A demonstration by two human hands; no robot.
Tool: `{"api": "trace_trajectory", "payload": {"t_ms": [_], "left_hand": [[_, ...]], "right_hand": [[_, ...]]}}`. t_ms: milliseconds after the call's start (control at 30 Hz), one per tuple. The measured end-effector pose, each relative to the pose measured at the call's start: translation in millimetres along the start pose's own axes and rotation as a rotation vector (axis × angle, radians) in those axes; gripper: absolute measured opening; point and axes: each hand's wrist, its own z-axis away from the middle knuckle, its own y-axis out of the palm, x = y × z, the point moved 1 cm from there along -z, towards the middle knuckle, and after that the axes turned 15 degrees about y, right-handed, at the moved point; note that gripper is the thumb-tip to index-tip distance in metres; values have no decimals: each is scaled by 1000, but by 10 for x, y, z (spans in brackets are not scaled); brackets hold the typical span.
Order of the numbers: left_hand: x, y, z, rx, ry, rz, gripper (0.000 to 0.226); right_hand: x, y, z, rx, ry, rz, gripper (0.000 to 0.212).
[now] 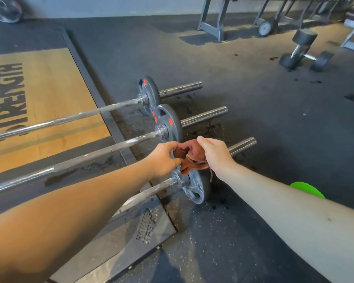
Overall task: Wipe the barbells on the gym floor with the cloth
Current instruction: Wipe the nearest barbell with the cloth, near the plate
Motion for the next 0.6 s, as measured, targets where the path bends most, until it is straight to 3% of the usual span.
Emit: {"api": "trace_trajectory", "payload": {"t_ms": [133, 200, 333, 500, 600], "left_hand": [[-64, -77, -41, -23, 2, 39, 9], [-137, -114, -9, -63, -28, 73, 11], [-412, -134, 65, -157, -41, 81, 20], [-895, -65, 76, -161, -7, -92, 27], [-1193, 18, 48, -145, 11, -170, 29]], "right_hand": [[7, -125, -91, 186, 123, -7, 52], [-22, -204, -90, 340, 109, 50, 56], [-123, -340, 53, 491, 69, 52, 65], [-114, -492, 350, 296, -103, 274, 63], [-105, -651, 526, 251, -121, 219, 27]]}}
